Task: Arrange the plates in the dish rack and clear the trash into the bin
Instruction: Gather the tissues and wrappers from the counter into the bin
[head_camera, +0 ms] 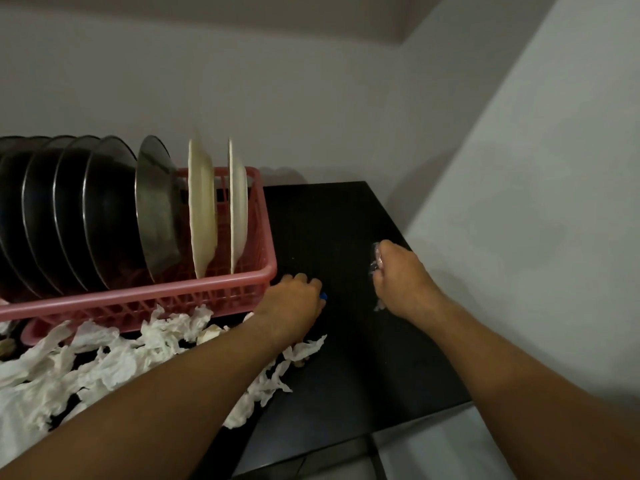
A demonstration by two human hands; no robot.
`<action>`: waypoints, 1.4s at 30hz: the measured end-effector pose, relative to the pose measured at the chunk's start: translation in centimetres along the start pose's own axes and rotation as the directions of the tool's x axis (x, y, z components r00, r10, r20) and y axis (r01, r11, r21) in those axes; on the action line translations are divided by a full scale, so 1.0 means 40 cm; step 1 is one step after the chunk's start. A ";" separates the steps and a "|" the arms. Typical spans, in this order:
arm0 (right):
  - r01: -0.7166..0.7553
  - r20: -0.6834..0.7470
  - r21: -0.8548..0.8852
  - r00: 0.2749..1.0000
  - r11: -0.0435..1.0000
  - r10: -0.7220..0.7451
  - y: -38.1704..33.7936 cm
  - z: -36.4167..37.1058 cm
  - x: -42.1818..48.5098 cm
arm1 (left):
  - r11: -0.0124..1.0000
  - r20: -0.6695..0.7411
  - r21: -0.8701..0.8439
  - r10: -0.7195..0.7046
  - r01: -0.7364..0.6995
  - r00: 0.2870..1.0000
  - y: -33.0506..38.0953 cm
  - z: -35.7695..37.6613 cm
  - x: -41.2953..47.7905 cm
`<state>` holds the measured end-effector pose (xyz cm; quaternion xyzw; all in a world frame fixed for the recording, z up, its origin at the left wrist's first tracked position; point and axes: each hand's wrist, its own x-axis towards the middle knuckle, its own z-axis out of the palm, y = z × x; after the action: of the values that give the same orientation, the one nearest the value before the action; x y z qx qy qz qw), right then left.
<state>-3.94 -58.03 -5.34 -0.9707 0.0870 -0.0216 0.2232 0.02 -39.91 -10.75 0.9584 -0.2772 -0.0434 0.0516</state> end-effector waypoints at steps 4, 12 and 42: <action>-0.022 0.051 0.044 0.999 0.999 0.019 0.026 0.014 -0.031 | 0.994 0.105 0.056 -0.102 0.097 0.989 0.015 0.020 0.071; 0.024 0.137 0.143 0.990 0.989 -0.044 0.062 0.034 -0.089 | 0.981 0.108 0.193 -0.042 0.020 0.993 0.020 0.019 0.083; 0.098 0.064 0.253 0.991 0.963 -0.118 -0.120 0.115 -0.139 | 0.951 -0.170 -0.292 0.049 -0.098 0.984 -0.176 -0.103 -0.186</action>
<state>-8.26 -50.82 -7.41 -0.9384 0.0217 -0.0063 0.3449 -2.08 -29.70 -7.14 0.9288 -0.2981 -0.0055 0.2199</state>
